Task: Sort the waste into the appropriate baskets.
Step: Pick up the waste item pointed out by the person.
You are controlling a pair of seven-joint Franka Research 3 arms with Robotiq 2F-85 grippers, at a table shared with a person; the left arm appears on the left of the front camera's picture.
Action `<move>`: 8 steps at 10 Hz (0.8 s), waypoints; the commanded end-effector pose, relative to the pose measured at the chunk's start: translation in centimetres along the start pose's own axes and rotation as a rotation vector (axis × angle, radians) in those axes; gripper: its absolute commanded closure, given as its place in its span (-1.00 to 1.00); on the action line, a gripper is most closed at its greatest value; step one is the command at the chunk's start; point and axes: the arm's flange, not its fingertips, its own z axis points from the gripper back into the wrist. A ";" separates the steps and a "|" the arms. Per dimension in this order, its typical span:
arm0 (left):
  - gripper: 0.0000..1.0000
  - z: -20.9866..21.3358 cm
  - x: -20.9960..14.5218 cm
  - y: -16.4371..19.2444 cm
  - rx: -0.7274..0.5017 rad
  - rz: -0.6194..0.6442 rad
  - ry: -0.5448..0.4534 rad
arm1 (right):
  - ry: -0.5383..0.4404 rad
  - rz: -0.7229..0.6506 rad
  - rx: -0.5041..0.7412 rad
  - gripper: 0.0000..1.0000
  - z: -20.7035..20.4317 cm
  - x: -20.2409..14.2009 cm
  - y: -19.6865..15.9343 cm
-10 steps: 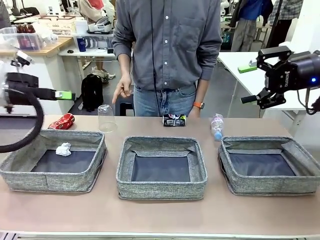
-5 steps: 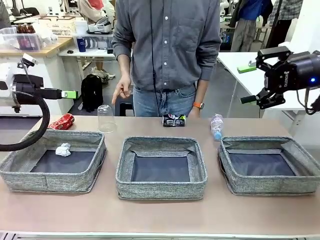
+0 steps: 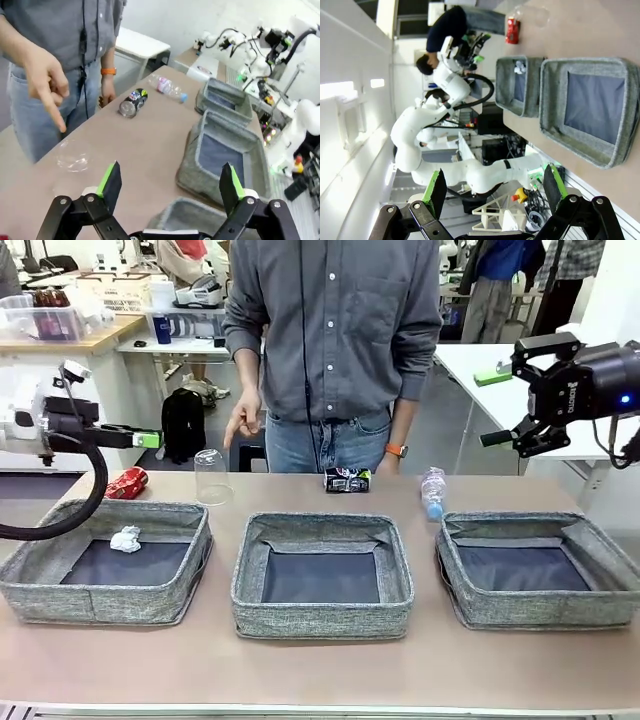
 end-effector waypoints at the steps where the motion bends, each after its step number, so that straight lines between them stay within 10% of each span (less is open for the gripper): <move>1: -1.00 -0.5 0.1 3.4 0.017 -0.123 0.060 | 0.003 -0.014 0.003 -1.00 0.2 0.2 0.5; 8: -1.00 -6.7 -3.5 9.7 0.099 -0.179 0.275 | 0.003 -0.014 0.003 -1.00 0.2 0.2 0.5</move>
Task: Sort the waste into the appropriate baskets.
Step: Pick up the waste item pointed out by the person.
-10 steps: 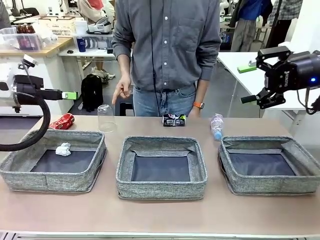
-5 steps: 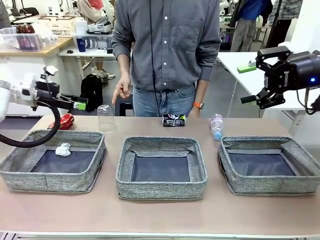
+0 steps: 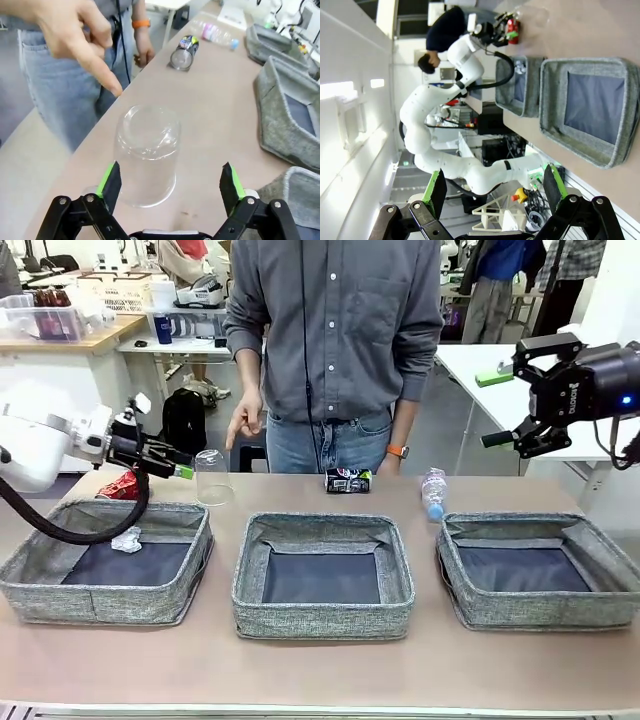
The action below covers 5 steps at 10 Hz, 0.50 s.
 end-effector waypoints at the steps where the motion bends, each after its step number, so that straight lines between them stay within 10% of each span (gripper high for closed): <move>1: -1.00 -1.6 0.3 0.0 0.008 -0.041 0.055 | 0.004 -0.013 0.003 -1.00 0.1 0.2 0.5; 5: -1.00 -4.9 0.0 0.0 0.003 -0.039 0.015 | 0.004 -0.013 0.003 -1.00 0.1 0.2 0.5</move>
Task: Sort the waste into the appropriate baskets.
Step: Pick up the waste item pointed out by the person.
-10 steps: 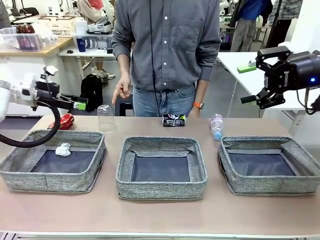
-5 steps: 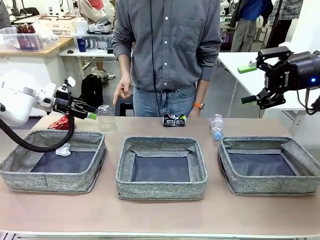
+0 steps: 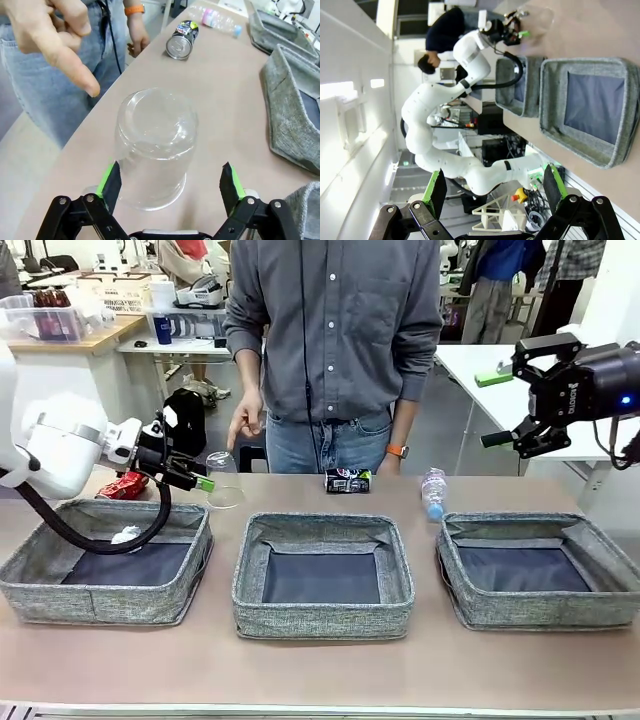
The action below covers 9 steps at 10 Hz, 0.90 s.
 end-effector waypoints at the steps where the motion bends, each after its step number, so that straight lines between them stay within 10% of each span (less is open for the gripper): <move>1: -1.00 -1.0 0.3 0.7 0.036 -0.029 -0.041 | 0.004 -0.013 0.003 -1.00 0.1 0.2 0.5; 9: -1.00 -3.6 0.5 0.7 0.015 0.022 -0.147 | 0.004 -0.013 0.003 -1.00 0.1 0.2 0.5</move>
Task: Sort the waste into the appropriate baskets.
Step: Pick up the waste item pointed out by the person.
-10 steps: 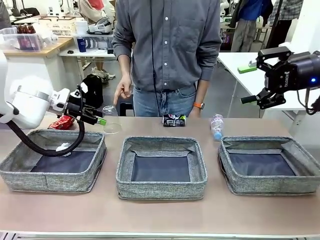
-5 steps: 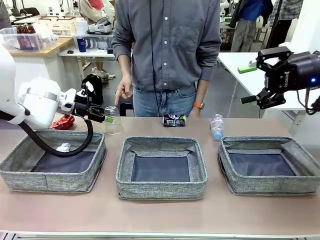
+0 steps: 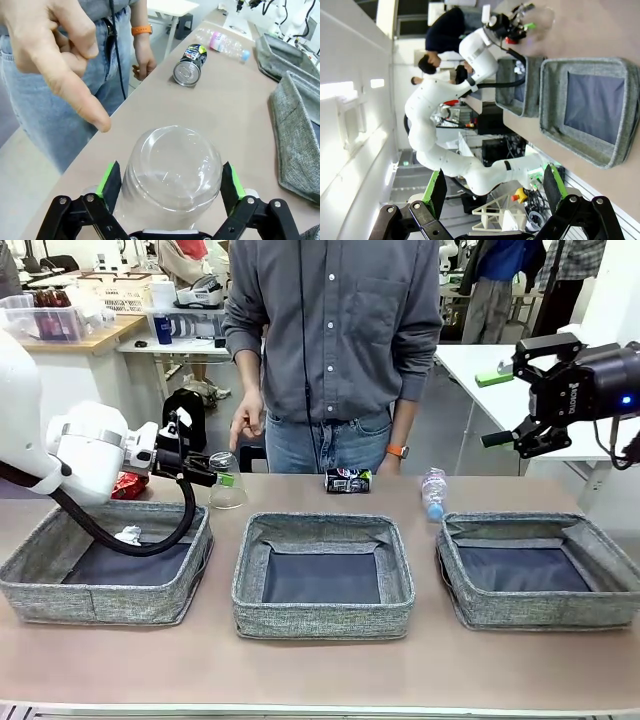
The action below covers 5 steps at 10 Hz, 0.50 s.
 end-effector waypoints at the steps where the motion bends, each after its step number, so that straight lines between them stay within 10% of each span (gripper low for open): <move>1: -0.95 -0.4 0.1 -0.1 -0.009 -0.011 -0.022 | 0.004 -0.013 0.003 -1.00 0.1 0.2 0.5; 5: -0.19 -0.3 -0.1 -0.7 -0.016 0.013 -0.029 | 0.004 -0.013 0.003 -1.00 0.1 0.2 0.5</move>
